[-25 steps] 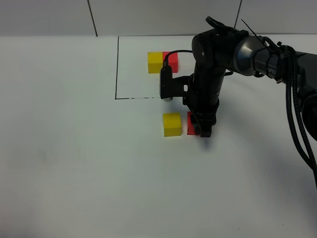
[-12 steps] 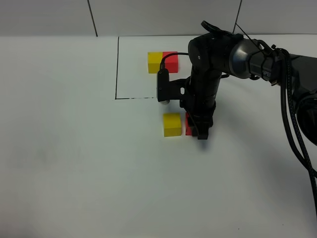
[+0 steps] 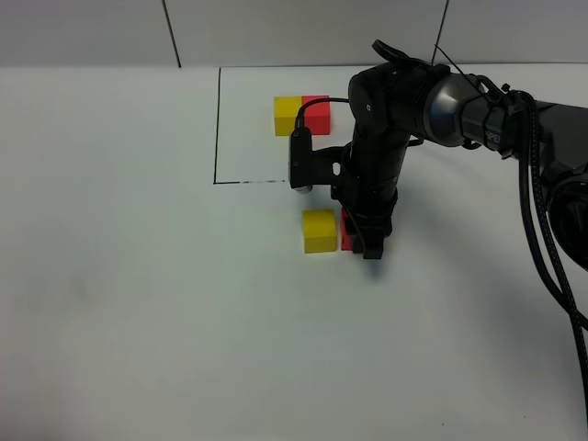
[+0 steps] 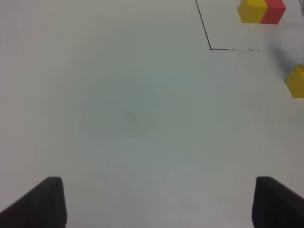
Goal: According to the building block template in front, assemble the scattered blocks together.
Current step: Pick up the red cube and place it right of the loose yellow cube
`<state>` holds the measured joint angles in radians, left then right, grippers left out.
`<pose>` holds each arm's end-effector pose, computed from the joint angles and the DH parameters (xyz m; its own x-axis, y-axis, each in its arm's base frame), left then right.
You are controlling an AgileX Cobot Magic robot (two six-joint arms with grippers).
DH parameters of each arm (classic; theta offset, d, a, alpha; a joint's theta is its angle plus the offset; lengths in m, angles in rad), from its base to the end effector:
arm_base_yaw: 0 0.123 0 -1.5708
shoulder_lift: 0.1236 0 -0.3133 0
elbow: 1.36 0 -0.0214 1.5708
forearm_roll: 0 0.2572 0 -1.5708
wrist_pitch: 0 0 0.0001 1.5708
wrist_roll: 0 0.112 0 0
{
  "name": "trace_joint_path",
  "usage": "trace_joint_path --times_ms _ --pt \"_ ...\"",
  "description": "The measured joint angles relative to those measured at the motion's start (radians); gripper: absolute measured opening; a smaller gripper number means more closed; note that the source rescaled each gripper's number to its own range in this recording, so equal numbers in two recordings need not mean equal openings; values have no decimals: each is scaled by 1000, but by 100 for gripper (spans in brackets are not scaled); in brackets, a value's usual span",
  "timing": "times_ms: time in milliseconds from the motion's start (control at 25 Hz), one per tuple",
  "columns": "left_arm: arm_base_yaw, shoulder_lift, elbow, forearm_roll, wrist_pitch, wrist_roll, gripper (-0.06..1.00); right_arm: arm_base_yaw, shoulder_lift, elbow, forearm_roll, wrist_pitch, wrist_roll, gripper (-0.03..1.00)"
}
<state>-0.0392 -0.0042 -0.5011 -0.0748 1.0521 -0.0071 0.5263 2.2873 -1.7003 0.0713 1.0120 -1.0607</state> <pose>-0.0098 -0.0069 0.2722 -0.4460 -0.0267 -0.8946 0.0776 0.9946 -0.0684 0.4081 0.2449 0.1160 -0.0189 -0.9964 -0.0828 -0.9996 0.0206 -0.0199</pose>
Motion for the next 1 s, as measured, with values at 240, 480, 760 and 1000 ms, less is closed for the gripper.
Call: trace_joint_path --times_ms 240,480,760,1000 --pt "0 0 0 0 0 0 80 12 2 0 7 -8 -2 2" --pt "0 0 0 0 0 0 80 12 4 0 8 -9 -2 2" --pt "0 0 0 0 0 0 80 12 5 0 9 -13 -3 2" --pt "0 0 0 0 0 0 80 13 5 0 7 -14 -2 2"
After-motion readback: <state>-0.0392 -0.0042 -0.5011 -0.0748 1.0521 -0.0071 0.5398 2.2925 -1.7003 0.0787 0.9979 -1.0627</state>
